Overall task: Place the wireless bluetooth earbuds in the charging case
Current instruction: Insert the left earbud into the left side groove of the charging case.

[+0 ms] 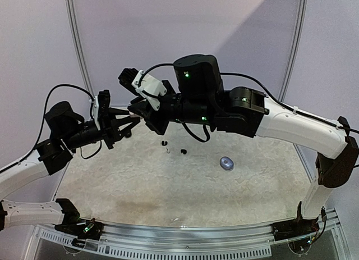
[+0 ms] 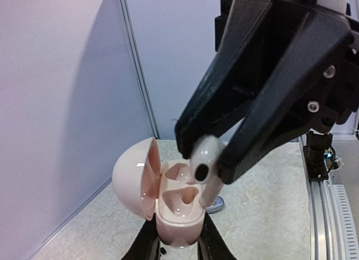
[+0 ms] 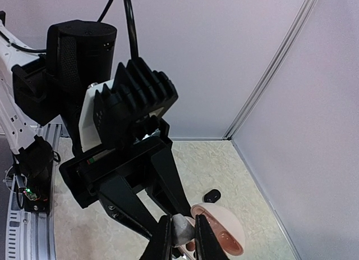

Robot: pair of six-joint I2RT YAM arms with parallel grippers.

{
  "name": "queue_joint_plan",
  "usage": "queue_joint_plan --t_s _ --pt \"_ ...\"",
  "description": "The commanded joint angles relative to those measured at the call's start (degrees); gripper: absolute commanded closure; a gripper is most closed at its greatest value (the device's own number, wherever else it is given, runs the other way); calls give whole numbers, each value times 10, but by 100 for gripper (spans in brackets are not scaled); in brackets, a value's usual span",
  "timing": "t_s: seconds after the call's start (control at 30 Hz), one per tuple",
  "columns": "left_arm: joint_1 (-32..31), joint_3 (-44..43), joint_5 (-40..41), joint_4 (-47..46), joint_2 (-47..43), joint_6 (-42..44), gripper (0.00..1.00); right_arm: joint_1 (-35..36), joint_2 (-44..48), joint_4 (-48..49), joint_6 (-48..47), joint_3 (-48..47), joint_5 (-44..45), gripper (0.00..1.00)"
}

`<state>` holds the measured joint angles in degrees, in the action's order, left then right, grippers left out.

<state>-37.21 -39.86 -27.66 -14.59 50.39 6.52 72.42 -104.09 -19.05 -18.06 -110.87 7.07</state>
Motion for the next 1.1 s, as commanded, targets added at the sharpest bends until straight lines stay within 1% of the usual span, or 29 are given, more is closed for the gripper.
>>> queue_joint_plan --t_s 0.0,0.33,0.53,0.8,1.07 --pt "6 -10 -6 -21 1 -7 100 3 3 10 -8 7 18 100" --pt "6 -10 -7 -15 2 0 100 3 3 12 -22 -8 23 100" --pt "6 -9 -5 -13 -1 2 100 2 -4 -4 -16 -6 19 100" --pt "6 -7 -8 -15 -2 3 100 -2 -7 -21 -29 -7 50 100" --pt "6 -7 -5 -16 -6 3 100 -3 -11 -40 -29 -10 13 100"
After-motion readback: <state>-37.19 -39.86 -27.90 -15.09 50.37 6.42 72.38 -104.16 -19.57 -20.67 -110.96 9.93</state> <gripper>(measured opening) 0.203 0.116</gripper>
